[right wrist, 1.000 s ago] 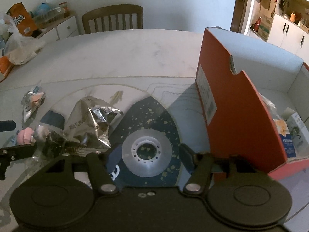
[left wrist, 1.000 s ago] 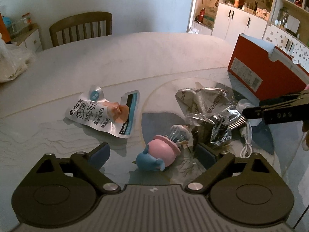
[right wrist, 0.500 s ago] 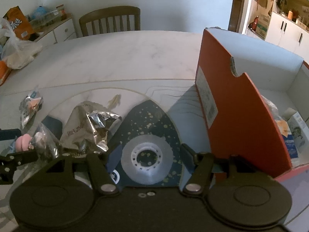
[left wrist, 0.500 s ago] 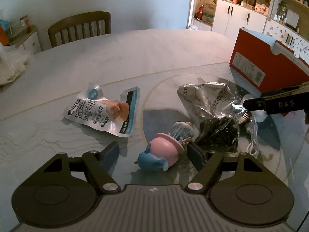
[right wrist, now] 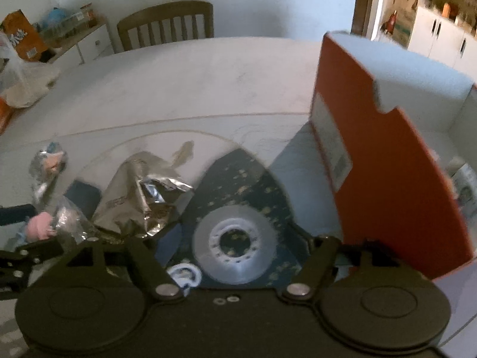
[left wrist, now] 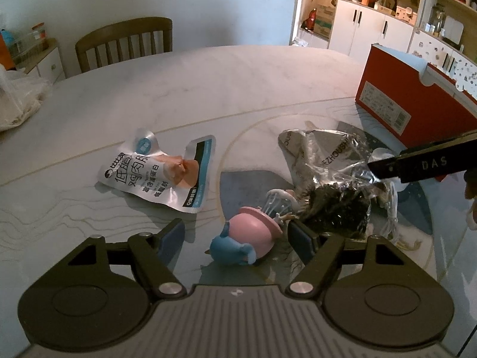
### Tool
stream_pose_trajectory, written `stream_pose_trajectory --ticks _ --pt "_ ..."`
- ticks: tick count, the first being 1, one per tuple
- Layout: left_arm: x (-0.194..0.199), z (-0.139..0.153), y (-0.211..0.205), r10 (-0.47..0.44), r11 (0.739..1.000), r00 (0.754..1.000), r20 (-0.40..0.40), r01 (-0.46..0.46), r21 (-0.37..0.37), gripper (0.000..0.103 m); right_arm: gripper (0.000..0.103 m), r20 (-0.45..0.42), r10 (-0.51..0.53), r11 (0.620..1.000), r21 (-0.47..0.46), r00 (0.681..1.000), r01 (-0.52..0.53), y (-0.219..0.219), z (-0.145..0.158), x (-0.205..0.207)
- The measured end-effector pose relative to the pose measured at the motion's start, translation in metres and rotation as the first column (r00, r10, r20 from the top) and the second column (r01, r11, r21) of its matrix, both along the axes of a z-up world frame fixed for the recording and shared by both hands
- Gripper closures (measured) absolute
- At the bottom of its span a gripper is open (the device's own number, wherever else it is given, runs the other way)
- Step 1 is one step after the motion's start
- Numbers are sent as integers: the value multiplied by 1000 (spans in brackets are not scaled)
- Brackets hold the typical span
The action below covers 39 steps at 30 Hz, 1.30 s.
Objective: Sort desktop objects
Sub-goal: 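Grasp the pink toy with left tool while right tool grasps the clear tape roll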
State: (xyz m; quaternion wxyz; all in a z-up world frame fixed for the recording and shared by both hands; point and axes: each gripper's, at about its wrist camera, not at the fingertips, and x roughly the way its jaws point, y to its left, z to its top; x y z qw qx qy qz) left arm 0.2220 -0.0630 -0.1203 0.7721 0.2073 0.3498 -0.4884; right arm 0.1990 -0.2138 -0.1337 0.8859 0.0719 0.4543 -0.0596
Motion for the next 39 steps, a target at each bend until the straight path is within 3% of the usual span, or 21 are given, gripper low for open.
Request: stream_pose_trajectory --ticks 5,9,14,18,20,39 --pt "1 0 1 0 1000 1000 6 0 -2 27 30 -2 3 999 -37 1000 -3 5 -3 -1" --pt "0 0 2 -9 1000 1000 13 9 -9 39 44 4 -9 999 -51 1000 9 4 -2 -1" --pt "-4 2 0 -33 999 999 14 33 -12 57 44 4 -11 999 -49 1000 11 4 -2 -3" --pt "-6 2 0 -32 999 999 22 32 -10 59 45 11 -5 998 -55 1000 6 6 0 -6" --pt "-7 5 0 -30 999 999 23 30 -21 66 45 17 -2 998 -63 1000 3 7 3 -8" --pt "-28 30 14 -15 999 1000 2 15 -41 67 45 78 33 999 -44 996 -29 5 47 -49"
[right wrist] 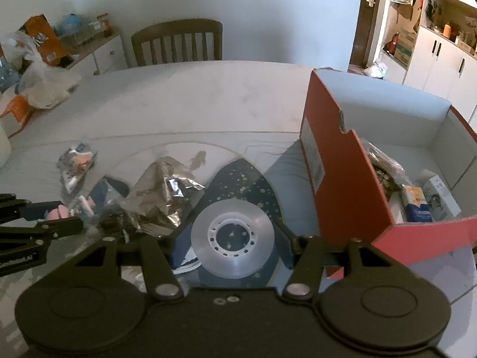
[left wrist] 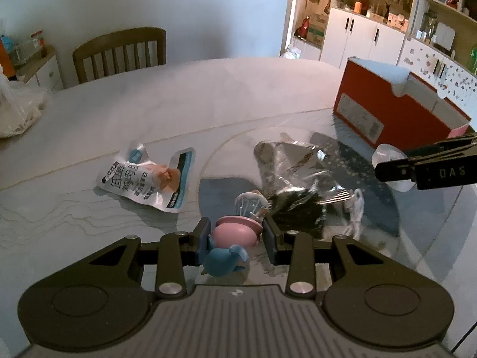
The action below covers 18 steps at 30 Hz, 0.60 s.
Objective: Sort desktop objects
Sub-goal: 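Grasp the pink toy with left tool while right tool grasps the clear tape roll, then carry the pink toy and tape roll over the red shoebox with both tools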
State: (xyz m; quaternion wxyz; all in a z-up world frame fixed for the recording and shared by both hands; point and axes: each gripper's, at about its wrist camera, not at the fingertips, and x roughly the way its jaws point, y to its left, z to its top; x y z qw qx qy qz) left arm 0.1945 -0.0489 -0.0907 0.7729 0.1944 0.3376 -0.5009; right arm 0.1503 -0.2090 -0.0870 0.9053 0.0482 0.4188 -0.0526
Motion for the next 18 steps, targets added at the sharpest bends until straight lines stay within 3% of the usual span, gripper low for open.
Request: stream_pose_trajectory --ticks 18 --pt "-56 64 -15 -41 998 999 2 41 -48 67 45 80 8 1000 19 997 -10 -19 54 -53"
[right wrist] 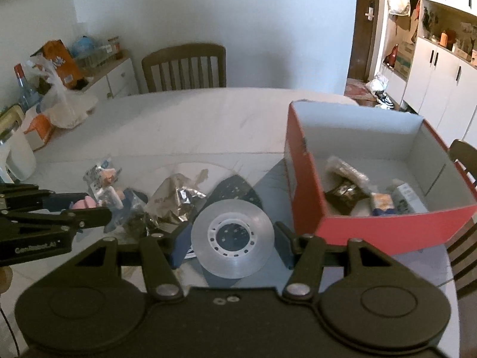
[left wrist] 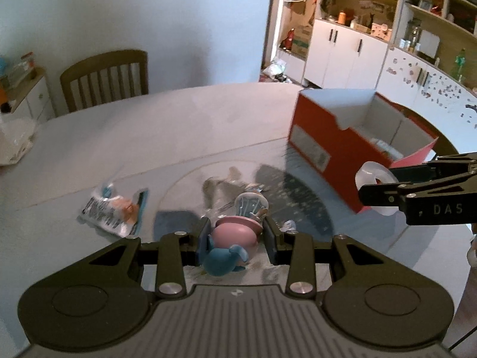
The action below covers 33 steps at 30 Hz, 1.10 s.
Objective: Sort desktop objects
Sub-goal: 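Carry the pink toy and tape roll over the red shoebox with both tools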
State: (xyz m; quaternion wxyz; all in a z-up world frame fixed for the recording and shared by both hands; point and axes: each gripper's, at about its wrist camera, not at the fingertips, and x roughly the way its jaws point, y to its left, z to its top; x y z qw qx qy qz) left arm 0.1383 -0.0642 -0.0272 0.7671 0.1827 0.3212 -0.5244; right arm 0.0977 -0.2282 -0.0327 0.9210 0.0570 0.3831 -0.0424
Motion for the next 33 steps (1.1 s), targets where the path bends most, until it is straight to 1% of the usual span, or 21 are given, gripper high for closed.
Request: stream_pose_trajectory --ticks 6,12,24,33 --pt "-23 18 -18 -38 999 999 13 38 -21 67 45 20 -3 1000 20 1000 3 -20 14 -14" --pt "-44 30 -43 -66 997 998 23 67 -39 67 45 42 -15 1000 13 999 15 -47 25 -22" --pt "-80 40 -111 -120 992 993 21 121 -46 67 45 57 -25 1000 6 998 25 -110 31 -23" --pt "-101 38 -159 -151 988 988 15 151 -42 67 45 53 -35 999 -2 998 35 -154 28 -15"
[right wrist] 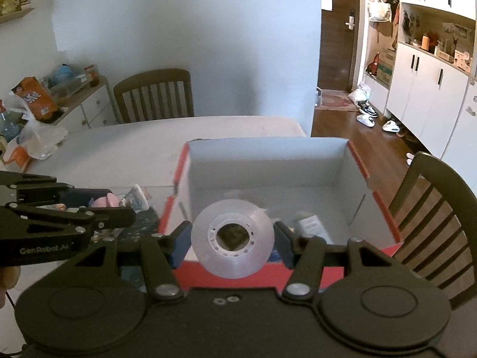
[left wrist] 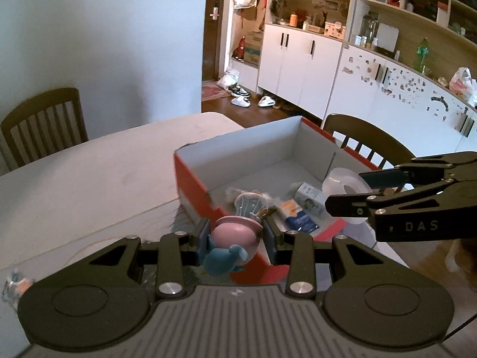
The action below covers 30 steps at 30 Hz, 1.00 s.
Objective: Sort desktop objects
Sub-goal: 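Carry the pink toy and tape roll over the red shoebox with both tools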
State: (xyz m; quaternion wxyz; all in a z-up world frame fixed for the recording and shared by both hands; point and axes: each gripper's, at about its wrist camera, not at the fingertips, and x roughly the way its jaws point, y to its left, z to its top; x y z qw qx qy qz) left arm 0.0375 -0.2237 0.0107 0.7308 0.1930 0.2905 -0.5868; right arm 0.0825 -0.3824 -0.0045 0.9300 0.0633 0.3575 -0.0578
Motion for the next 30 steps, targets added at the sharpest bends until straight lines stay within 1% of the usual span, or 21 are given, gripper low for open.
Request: stream_pose_trajectory --ticks 5,16,24,30 --pt "-8 -2 -21 -11 1000 1000 3 11 2 67 45 3 -1 1000 -5 1000 1 -19 0 6" --pt "-19 -10 -56 -38 999 999 16 38 38 67 45 -12 12 1000 -22 1000 -13 -52 -5 18" --pt "-21 -25 -78 -47 995 999 17 46 84 67 45 -43 23 999 -38 999 -25 -73 -17 36" --pt "-22 -36 -93 -65 991 998 23 62 122 67 45 -63 30 999 -25 998 -32 -78 -28 48"
